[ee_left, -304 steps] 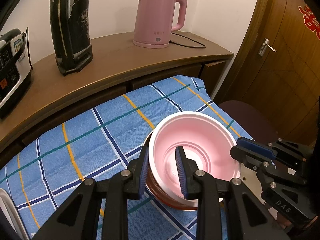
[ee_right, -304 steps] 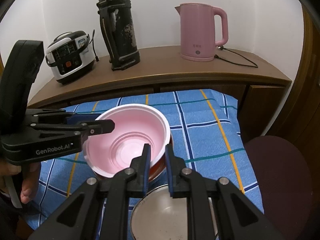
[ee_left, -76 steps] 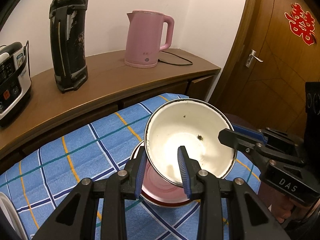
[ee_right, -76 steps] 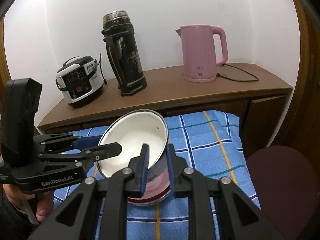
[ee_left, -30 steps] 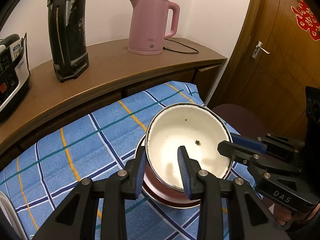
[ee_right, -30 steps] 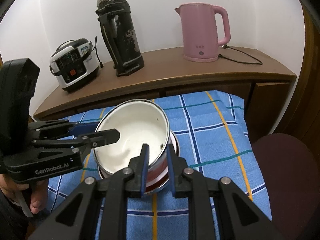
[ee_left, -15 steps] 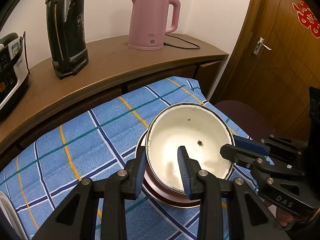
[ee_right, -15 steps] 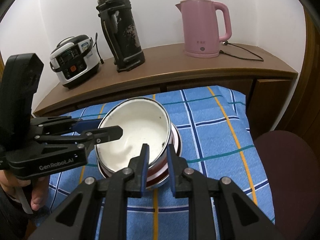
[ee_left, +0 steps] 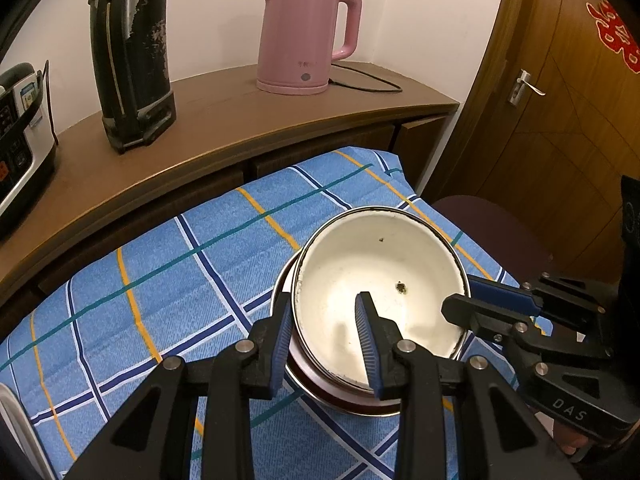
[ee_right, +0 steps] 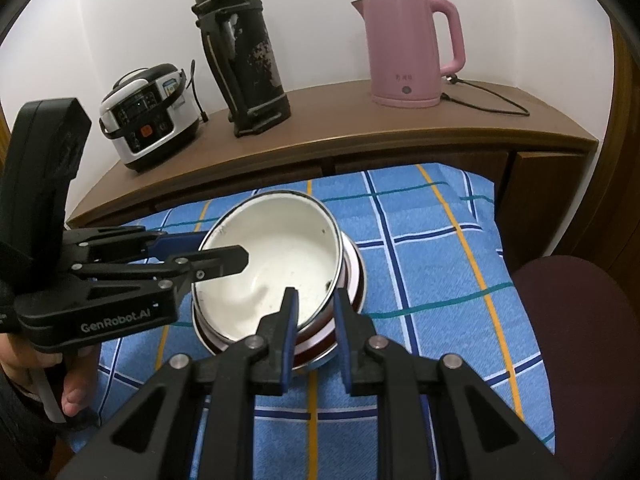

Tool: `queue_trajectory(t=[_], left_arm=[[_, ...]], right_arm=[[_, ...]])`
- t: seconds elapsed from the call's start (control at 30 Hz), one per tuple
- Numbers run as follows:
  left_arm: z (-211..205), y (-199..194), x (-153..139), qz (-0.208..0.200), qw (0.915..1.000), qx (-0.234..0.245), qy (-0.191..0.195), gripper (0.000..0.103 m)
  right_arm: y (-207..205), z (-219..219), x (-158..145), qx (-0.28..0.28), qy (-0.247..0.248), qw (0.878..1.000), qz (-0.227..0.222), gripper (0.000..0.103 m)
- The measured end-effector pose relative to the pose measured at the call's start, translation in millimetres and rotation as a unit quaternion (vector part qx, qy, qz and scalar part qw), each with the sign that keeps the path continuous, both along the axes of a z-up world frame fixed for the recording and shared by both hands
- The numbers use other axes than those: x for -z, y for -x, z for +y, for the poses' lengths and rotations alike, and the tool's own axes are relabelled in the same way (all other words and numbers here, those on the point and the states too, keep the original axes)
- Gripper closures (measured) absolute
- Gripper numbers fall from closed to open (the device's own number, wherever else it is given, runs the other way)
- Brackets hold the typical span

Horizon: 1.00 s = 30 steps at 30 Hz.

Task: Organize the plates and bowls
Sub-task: 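Lower the white enamel bowl into the pink bowl with both grippers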

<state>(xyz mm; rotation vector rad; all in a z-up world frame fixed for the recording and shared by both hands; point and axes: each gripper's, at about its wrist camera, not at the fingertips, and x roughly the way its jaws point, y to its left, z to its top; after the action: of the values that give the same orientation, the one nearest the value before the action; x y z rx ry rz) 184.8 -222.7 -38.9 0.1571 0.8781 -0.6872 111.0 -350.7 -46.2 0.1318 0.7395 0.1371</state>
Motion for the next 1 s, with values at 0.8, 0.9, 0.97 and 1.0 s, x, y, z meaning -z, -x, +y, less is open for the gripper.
queue_trajectory(t=[0.8, 0.9, 0.97, 1.0], left_arm=[[-1.9, 3.2, 2.5, -0.007, 0.9999, 0.009, 0.000, 0.069], [-2.3, 4.0, 3.0, -0.007, 0.9999, 0.011, 0.002, 0.069], [-3.1, 5.5, 3.1, -0.009, 0.9999, 0.014, 0.001, 0.069], [-3.1, 5.6, 3.0, -0.009, 0.9999, 0.014, 0.002, 0.069]], right_arm=[[6.2, -0.5, 1.0, 0.000, -0.003, 1.000, 0.000, 0.085], [7.3, -1.6, 0.1, 0.001, -0.003, 1.000, -0.001, 0.085], [6.7, -2.7, 0.3, 0.002, -0.003, 1.000, 0.000, 0.085], [6.2, -3.1, 0.1, 0.002, -0.003, 1.000, 0.001, 0.085]])
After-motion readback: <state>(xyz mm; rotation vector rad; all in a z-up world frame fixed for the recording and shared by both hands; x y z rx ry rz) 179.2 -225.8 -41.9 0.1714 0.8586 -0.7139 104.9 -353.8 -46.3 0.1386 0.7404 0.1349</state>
